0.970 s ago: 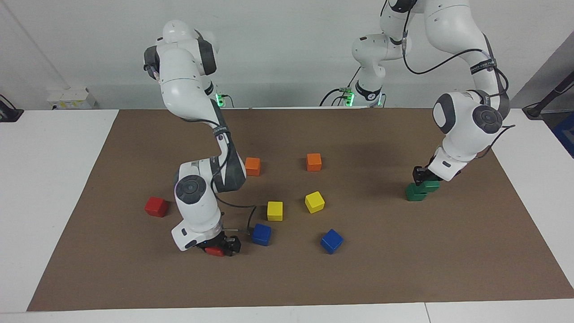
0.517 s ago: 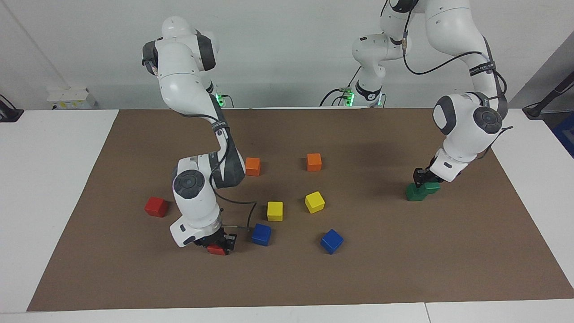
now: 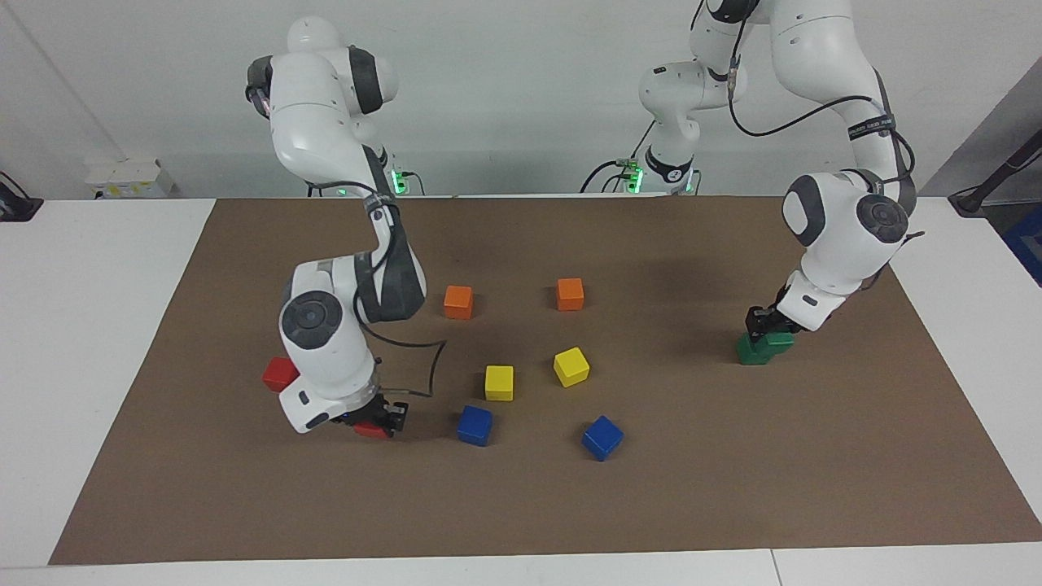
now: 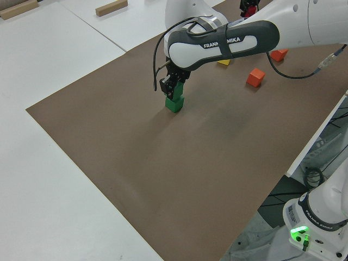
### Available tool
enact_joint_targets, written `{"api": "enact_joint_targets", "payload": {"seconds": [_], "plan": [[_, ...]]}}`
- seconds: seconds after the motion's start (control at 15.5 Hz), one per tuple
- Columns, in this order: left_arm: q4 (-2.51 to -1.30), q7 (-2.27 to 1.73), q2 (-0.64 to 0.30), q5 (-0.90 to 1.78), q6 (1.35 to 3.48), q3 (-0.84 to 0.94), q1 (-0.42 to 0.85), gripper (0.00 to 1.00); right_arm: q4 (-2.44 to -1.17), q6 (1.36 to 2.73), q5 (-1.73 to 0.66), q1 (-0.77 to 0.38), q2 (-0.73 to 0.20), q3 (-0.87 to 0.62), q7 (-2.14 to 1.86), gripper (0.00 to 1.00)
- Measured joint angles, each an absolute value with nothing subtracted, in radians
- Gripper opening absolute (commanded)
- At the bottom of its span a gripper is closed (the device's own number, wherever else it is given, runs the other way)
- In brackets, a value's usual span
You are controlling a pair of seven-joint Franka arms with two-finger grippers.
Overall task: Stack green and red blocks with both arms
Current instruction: 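Lower the green cube onto the green cube while the right gripper carries red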
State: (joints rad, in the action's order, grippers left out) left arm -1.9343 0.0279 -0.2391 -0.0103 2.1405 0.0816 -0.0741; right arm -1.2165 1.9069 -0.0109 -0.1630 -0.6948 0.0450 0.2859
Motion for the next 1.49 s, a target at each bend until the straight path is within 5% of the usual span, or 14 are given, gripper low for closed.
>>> {"api": "enact_joint_targets", "payload": {"seconds": [0.13, 0.32, 0.45, 0.71, 1.42, 1.49], "plan": [[-1.943, 0.028, -0.239, -0.01, 2.151, 0.083, -0.074, 0.0, -1.288, 1.871, -0.012, -0.099, -0.605, 0.045, 0.214, 0.0], [-1.952, 0.028, -0.239, -0.01, 2.16, 0.083, -0.074, 0.0, -1.532, 1.994, -0.013, -0.016, -0.459, 0.045, 0.124, 0.0], [-1.954, 0.028, -0.239, -0.01, 2.161, 0.083, -0.074, 0.21, -1.663, 2.079, -0.013, 0.016, -0.402, 0.045, 0.11, 0.0], [-1.956, 0.028, -0.239, -0.01, 2.161, 0.083, -0.074, 1.0, -1.783, 2.198, -0.013, 0.033, -0.369, 0.045, 0.11, 0.0], [-1.926, 0.028, -0.193, -0.01, 2.065, 0.087, -0.073, 1.0, -1.856, 2.3, -0.014, 0.045, -0.36, 0.045, 0.127, 0.0], [-1.909, 0.028, -0.175, -0.01, 2.022, 0.087, -0.073, 1.0, -1.857, 2.3, -0.014, 0.045, -0.36, 0.045, 0.143, 0.14]]}}
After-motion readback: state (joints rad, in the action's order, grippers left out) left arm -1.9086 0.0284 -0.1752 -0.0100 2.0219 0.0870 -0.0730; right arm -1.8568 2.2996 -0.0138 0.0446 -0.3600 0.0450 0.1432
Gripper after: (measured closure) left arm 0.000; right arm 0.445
